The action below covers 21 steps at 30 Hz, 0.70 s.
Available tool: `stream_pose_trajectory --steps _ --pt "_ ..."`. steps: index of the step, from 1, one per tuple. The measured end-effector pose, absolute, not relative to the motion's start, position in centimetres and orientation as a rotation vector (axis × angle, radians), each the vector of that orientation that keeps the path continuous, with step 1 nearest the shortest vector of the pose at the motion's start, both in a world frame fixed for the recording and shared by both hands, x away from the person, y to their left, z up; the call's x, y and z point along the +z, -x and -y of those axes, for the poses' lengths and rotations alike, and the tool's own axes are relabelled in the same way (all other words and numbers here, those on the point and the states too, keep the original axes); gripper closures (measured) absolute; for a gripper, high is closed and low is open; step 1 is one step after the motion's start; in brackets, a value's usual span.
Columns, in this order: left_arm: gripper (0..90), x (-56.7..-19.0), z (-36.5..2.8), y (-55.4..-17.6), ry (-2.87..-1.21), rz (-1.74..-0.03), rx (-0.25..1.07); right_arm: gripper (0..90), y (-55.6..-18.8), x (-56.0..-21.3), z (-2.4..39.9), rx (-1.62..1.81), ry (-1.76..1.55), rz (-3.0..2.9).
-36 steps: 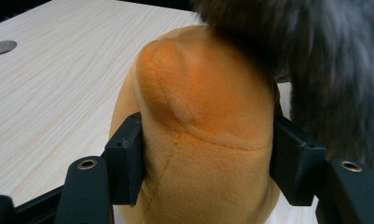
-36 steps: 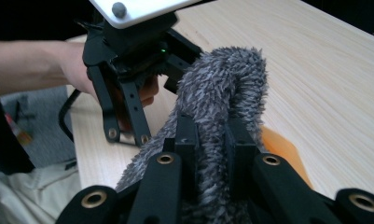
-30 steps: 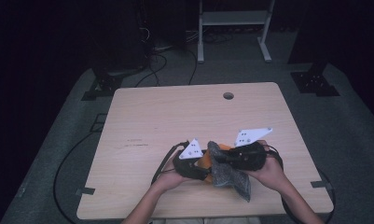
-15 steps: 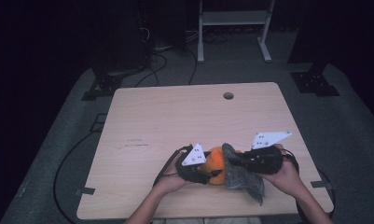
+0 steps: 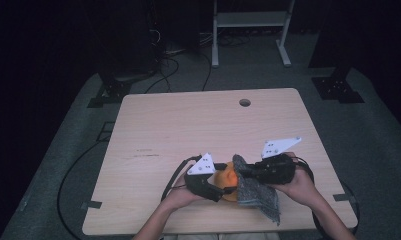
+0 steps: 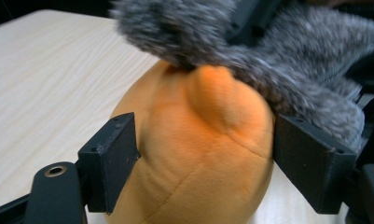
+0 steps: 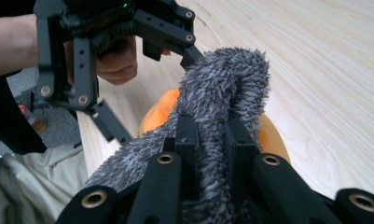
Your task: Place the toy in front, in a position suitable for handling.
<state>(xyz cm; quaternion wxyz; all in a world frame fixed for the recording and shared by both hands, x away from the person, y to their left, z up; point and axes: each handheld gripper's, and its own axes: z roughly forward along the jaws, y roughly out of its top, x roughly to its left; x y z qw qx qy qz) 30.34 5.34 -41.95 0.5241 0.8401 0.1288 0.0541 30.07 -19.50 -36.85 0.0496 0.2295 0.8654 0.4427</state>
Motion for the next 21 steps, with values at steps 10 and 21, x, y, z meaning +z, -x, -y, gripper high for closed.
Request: stream_pose_trajectory --steps 10,21 --pt "41.9 -42.3 -4.6 -28.9 -2.084 -0.194 0.221 78.1 -29.1 -35.8 19.1 1.319 -0.639 -2.678" --pt "42.9 -43.0 -5.2 -28.1 -2.045 -0.16 0.241 78.1 -29.4 -37.7 22.3 1.28 -0.762 -2.693"
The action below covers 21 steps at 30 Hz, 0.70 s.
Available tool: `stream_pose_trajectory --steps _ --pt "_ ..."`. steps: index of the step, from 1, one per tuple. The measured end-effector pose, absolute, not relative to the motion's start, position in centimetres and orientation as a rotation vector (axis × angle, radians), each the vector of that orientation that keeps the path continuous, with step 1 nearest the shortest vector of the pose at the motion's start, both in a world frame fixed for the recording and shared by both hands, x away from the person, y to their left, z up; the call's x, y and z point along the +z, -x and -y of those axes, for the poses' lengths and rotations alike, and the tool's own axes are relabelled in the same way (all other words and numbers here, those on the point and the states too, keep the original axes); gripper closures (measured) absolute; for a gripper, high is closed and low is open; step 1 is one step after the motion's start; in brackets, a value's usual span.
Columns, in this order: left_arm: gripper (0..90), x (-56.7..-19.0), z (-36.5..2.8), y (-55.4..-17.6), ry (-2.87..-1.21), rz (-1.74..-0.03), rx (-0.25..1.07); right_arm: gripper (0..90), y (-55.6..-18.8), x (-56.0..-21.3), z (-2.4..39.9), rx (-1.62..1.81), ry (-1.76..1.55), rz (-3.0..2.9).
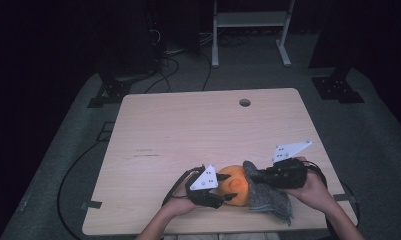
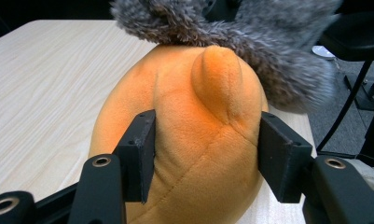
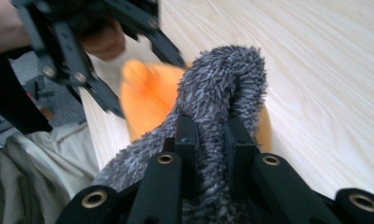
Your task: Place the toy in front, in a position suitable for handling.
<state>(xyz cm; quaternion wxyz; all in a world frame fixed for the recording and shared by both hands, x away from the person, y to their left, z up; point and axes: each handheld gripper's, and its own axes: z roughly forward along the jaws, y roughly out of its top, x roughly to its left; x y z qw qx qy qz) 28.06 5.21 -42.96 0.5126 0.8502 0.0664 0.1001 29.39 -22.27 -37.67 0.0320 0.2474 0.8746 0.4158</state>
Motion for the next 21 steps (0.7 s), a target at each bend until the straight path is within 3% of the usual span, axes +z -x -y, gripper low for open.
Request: stream_pose_trajectory --steps 5,13,21 --pt "42.3 -42.9 -4.9 -27.5 -2.068 -0.103 0.27 78.0 -28.8 -37.4 22.8 1.261 -0.76 -2.708" --pt "41.5 -43.0 -5.0 -26.9 -2.088 -0.073 0.302 77.8 -28.7 -36.1 19.3 1.262 -0.599 -2.766" --pt "41.7 -43.2 -5.4 -27.4 -2.065 -0.106 0.28 77.9 -29.7 -37.7 22.3 1.241 -0.753 -2.731"
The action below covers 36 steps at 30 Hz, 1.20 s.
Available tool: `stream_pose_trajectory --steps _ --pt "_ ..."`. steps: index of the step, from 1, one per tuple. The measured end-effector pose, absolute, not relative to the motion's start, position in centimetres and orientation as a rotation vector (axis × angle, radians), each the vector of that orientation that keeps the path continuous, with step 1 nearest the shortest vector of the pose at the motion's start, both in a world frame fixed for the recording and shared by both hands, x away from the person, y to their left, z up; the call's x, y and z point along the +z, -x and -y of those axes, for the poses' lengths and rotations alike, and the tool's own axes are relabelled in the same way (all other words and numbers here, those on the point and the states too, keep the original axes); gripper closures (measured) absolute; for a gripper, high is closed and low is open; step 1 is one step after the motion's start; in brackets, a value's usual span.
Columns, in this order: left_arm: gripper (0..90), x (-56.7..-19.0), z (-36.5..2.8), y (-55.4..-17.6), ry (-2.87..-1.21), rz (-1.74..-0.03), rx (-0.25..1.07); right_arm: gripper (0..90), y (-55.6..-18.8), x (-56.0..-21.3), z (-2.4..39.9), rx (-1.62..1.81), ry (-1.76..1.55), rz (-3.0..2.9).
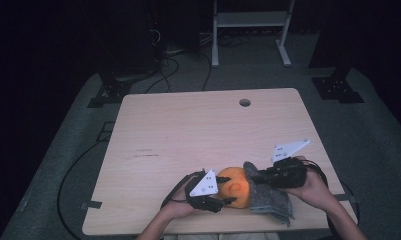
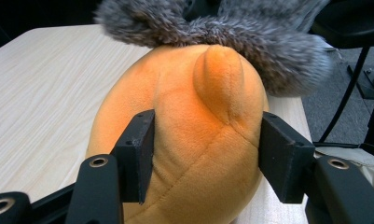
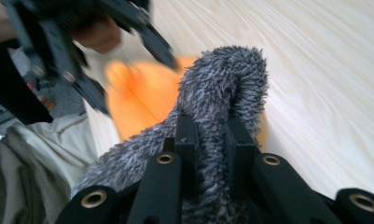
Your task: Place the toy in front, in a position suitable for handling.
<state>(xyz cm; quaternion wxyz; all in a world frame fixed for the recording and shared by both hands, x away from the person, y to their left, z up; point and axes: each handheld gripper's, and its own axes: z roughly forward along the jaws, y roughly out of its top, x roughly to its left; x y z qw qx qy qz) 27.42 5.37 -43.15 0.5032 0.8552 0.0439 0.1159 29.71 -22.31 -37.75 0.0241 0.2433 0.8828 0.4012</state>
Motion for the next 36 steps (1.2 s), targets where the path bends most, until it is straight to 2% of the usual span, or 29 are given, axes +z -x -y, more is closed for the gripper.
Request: stream_pose_trajectory --steps 6,12,17,24,36 --pt "41.5 -43.2 -4.9 -27.2 -2.071 -0.083 0.277 78.0 -29.5 -38.6 24.7 1.251 -0.861 -2.721" --pt "41.5 -43.2 -4.7 -26.9 -2.083 -0.069 0.293 77.7 -29.5 -36.9 21.8 1.311 -0.71 -2.741" --pt "41.7 -43.3 -5.5 -27.1 -2.074 -0.085 0.285 77.7 -30.6 -37.1 20.7 1.321 -0.714 -2.748" --pt "41.8 -43.4 -6.0 -27.7 -2.056 -0.116 0.256 77.8 -31.4 -38.6 22.9 1.344 -0.857 -2.703" --pt "41.7 -43.5 -7.2 -28.8 -2.014 -0.202 0.221 77.9 -29.9 -41.1 25.9 1.417 -1.002 -2.644"
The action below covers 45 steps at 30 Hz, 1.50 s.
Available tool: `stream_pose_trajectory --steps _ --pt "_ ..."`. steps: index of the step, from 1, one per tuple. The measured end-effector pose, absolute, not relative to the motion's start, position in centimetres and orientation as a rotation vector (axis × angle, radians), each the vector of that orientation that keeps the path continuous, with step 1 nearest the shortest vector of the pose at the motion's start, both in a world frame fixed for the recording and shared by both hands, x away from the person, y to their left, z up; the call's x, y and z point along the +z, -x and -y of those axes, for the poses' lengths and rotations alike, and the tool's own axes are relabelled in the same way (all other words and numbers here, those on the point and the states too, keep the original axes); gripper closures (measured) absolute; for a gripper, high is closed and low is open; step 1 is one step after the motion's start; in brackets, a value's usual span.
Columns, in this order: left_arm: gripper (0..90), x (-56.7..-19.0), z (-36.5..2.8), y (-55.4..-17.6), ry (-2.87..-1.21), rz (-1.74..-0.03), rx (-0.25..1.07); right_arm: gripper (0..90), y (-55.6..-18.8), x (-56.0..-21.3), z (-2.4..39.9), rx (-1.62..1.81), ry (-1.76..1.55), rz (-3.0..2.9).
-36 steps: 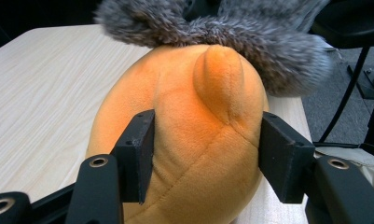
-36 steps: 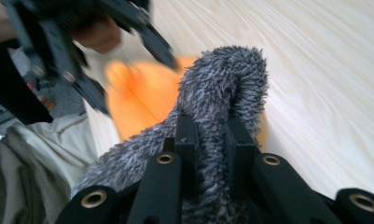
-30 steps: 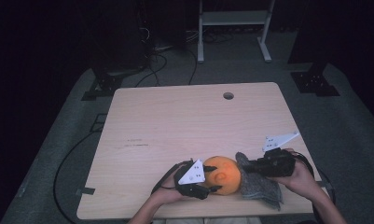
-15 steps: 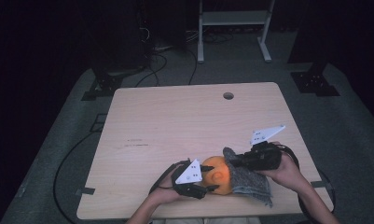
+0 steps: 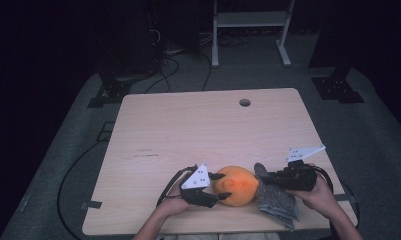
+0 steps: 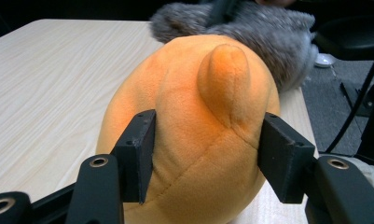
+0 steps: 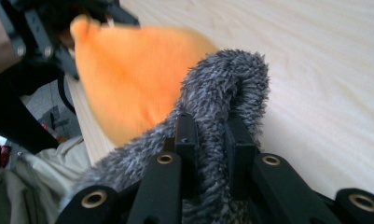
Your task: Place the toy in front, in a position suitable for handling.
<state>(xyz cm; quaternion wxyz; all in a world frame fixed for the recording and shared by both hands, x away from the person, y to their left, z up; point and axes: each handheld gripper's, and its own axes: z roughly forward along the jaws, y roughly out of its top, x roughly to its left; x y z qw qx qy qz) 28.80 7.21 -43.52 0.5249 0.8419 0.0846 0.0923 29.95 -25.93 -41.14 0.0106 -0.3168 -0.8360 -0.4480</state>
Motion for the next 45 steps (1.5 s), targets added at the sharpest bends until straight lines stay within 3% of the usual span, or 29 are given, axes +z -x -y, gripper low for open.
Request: stream_pose_trajectory --steps 4,14,27,37,45 --pt "41.6 -43.5 -7.7 -29.2 -2.0 -0.245 0.21 77.8 -29.2 -41.1 25.7 -1.363 0.966 2.641" --pt "41.2 -43.5 -7.5 -29.3 -1.998 -0.253 0.213 77.5 -29.6 -37.1 23.1 -1.539 0.827 2.655" --pt "40.8 -43.3 -7.3 -30.3 -1.965 -0.33 0.197 77.4 -30.2 -41.1 25.9 -1.483 1.029 2.588" --pt "40.6 -42.8 -6.0 -30.4 -1.973 -0.319 0.207 77.1 -29.5 -37.4 22.9 -1.545 0.882 2.709" --pt "40.4 -42.9 -5.3 -30.6 -1.955 -0.346 0.208 77.1 -30.1 -39.3 23.9 -1.416 0.975 2.795"
